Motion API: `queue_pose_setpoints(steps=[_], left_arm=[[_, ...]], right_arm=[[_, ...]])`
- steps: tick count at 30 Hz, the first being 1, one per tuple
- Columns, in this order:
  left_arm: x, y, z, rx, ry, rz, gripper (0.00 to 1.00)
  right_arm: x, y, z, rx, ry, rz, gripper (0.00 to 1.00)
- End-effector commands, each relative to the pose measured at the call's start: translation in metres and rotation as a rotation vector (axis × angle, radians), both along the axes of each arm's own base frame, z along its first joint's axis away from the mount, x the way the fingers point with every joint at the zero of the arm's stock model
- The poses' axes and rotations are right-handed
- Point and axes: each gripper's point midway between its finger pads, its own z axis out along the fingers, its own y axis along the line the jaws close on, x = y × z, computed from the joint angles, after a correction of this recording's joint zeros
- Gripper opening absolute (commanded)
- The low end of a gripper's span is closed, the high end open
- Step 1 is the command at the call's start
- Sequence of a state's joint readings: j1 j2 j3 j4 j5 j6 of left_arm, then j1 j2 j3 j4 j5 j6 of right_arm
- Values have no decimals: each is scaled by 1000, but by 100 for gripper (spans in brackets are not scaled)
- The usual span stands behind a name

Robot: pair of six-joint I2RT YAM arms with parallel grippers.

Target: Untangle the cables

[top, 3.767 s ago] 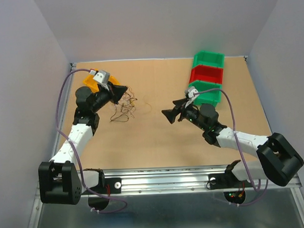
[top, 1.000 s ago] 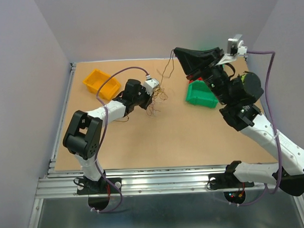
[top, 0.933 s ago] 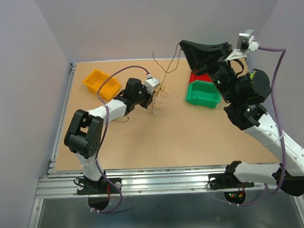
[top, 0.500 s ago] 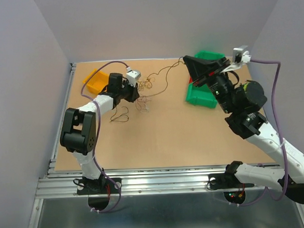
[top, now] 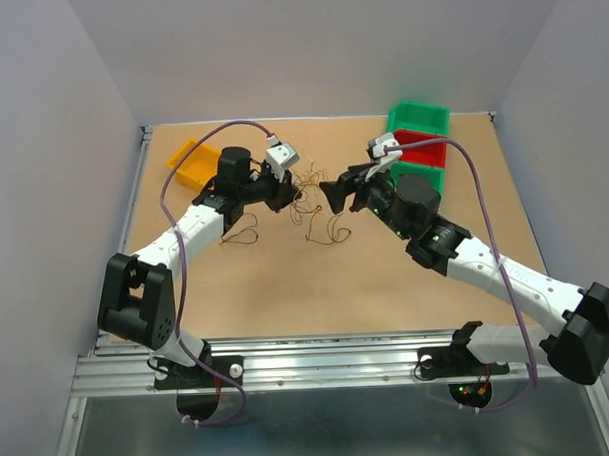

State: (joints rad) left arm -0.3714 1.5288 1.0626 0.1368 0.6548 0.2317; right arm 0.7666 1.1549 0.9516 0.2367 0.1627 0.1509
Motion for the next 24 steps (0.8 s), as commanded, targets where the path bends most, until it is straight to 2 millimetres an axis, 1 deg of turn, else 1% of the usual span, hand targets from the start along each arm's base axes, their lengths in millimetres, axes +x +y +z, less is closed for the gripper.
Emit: queue_pose_setpoints(steps=[1, 2, 3, 4, 5, 6, 7, 8, 10, 12, 13, 14, 15, 16, 17, 18, 19, 20, 21, 22, 23, 24], left_arm=[[-32, -17, 25, -21, -93, -138, 3], [-39, -20, 24, -26, -94, -166, 3], [-42, -22, 25, -28, -97, -177, 3], [-46, -24, 29, -29, -110, -193, 3], [-49, -25, 30, -32, -115, -199, 3], [-51, -25, 30, -35, -114, -206, 3], [-53, -25, 35, -38, -128, -209, 3], [-55, -25, 35, -41, -128, -210, 3], [-57, -24, 40, -48, -142, -210, 3], [-57, -23, 41, -52, -149, -204, 3], [-58, -22, 44, -54, -158, -203, 3], [-57, -22, 44, -55, -162, -196, 3], [-51, -19, 43, -46, -163, -162, 3], [-51, -20, 43, -47, -159, -160, 3], [-47, -19, 43, -47, -163, -139, 3], [-37, -14, 43, -36, -162, -74, 3], [-29, -11, 41, -25, -157, -29, 3], [-20, -7, 36, -9, -146, 16, 3], [-4, 3, 35, 20, -156, 111, 3], [7, 10, 32, 26, -142, 183, 3], [21, 27, 31, 45, -150, 295, 3], [27, 36, 31, 45, -156, 346, 3]], right_arm=[[18, 5, -2, -35, -74, -39, 83], [21, 8, -8, -53, -75, -36, 83], [26, 12, -18, -74, -68, -34, 81], [28, 18, -23, -86, -68, -21, 79], [31, 20, -23, -87, -75, -19, 75], [33, 20, -24, -89, -77, -26, 74], [37, 24, -33, -103, -64, -28, 73], [38, 26, -32, -105, -68, -22, 72], [38, 33, -37, -119, -66, 14, 70], [38, 39, -41, -122, -55, 35, 56], [37, 42, -41, -121, -54, 55, 46], [36, 43, -44, -129, -43, 62, 22], [34, 44, -39, -118, -45, 68, 3], [33, 45, -41, -117, -41, 72, 3], [32, 43, -37, -109, -44, 72, 0], [27, 39, -26, -84, -60, 72, 1], [24, 36, -20, -71, -67, 69, 1], [20, 31, -21, -65, -64, 61, 0], [12, 22, 0, -25, -96, 56, 1], [6, 16, 5, -1, -97, 48, 1], [-1, 9, 4, 11, -90, 49, 1], [-7, 4, 10, 29, -100, 50, 1]])
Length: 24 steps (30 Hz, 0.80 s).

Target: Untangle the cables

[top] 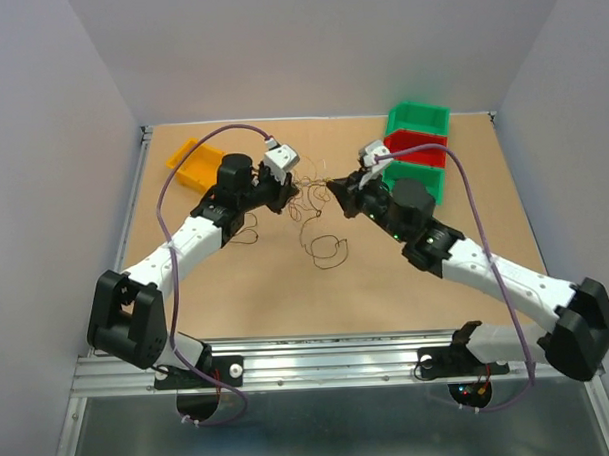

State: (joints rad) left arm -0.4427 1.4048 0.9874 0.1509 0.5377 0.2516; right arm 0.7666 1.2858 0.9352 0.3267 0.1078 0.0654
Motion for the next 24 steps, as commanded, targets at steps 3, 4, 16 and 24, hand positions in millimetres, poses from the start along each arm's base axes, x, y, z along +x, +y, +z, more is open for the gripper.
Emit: queue_pose_setpoints(steps=[3, 4, 16, 24], left_arm=[[65, 70, 25, -40, -86, 445, 3], [70, 80, 28, -53, -83, 475, 3], [100, 125, 16, -80, 1, 643, 12], [101, 140, 25, -96, -19, 704, 3]], right_arm=[[-55, -46, 70, 208, -121, 17, 0], [-67, -63, 89, 254, -159, -1, 1], [-131, -184, 119, 537, -225, -239, 0], [-167, -223, 129, 660, -281, -244, 1]])
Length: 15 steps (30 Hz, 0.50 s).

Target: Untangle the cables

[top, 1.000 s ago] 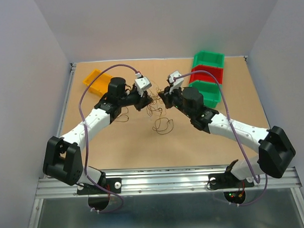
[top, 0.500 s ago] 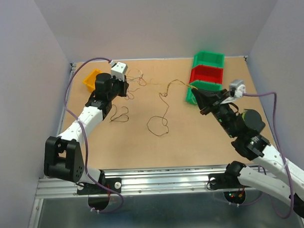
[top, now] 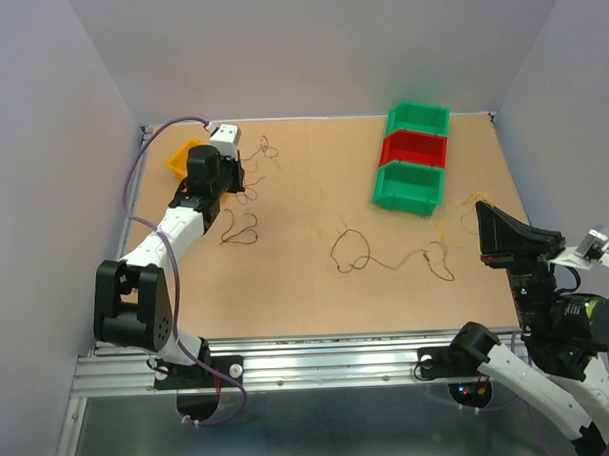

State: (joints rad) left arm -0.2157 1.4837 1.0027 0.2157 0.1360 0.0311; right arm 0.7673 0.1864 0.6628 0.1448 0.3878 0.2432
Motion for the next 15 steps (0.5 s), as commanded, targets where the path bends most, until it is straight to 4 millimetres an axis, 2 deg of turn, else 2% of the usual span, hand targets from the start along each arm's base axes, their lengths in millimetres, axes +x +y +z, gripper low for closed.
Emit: queue_pose_setpoints(steps=[1, 2, 4, 5, 6, 7, 8, 9, 10, 11, 12, 13, 14, 15], left_arm=[[7, 3, 43, -43, -110, 19, 3], [5, 2, 50, -50, -134, 12, 3], [1, 5, 52, -50, -147, 20, 3], [-2, 2, 64, -64, -186, 3, 3], [-5, 3, 69, -62, -206, 0, 3], [-14, -10, 65, -82, -203, -84, 3], [-22, -18, 76, -98, -241, -142, 3], [-33, -32, 75, -116, -241, -237, 3], [-38, -37, 78, -120, -251, -268, 3], [-42, -38, 85, -125, -274, -284, 4], [-45, -40, 88, -126, -285, -298, 4], [-49, -42, 89, -126, -293, -314, 4], [-51, -44, 89, -128, -296, -330, 4], [-55, -49, 91, -134, -298, -366, 4]], right_arm=[[3, 0, -14, 2, 41, -1, 1], [8, 11, -18, -37, 60, 20, 1], [14, 26, -16, -88, 71, 52, 0], [25, 50, -25, -166, 103, 99, 0], [29, 62, -28, -204, 113, 130, 0], [30, 72, -24, -238, 106, 159, 1], [30, 93, -30, -299, 110, 233, 1], [43, 115, -47, -374, 153, 272, 1], [46, 129, -53, -420, 166, 315, 2], [41, 145, -54, -468, 150, 395, 7], [44, 156, -58, -502, 156, 425, 32], [55, 171, -73, -563, 186, 445, 51], [61, 174, -75, -574, 192, 437, 77], [70, 176, -80, -582, 210, 414, 80]])
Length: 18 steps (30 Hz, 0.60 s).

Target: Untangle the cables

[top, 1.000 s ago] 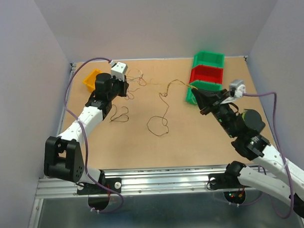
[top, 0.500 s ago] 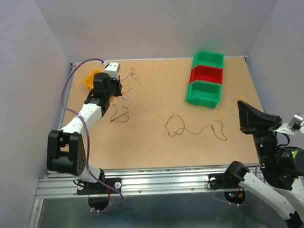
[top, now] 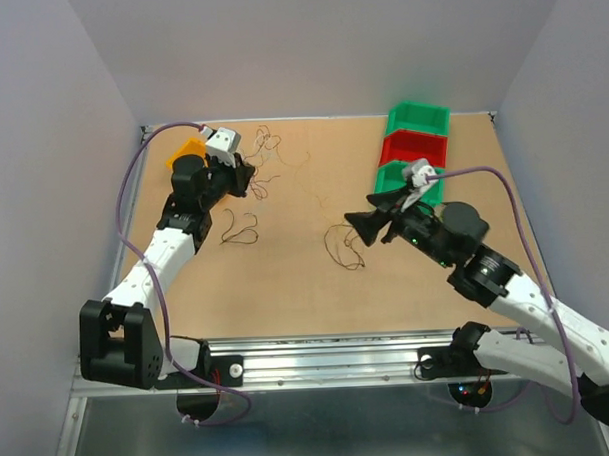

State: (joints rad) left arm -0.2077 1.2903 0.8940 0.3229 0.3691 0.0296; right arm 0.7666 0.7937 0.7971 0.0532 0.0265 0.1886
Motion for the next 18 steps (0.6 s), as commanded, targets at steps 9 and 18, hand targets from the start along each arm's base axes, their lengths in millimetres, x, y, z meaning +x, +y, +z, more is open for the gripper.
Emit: queue_pose_setpoints(steps=[9, 18], left_arm=[[-34, -46, 28, -21, -120, -317, 4], [-61, -85, 22, 36, -98, -493, 4]], right_arm=[[34, 41, 2, -125, -211, 67, 81], [55, 57, -22, -251, -339, 76, 80]])
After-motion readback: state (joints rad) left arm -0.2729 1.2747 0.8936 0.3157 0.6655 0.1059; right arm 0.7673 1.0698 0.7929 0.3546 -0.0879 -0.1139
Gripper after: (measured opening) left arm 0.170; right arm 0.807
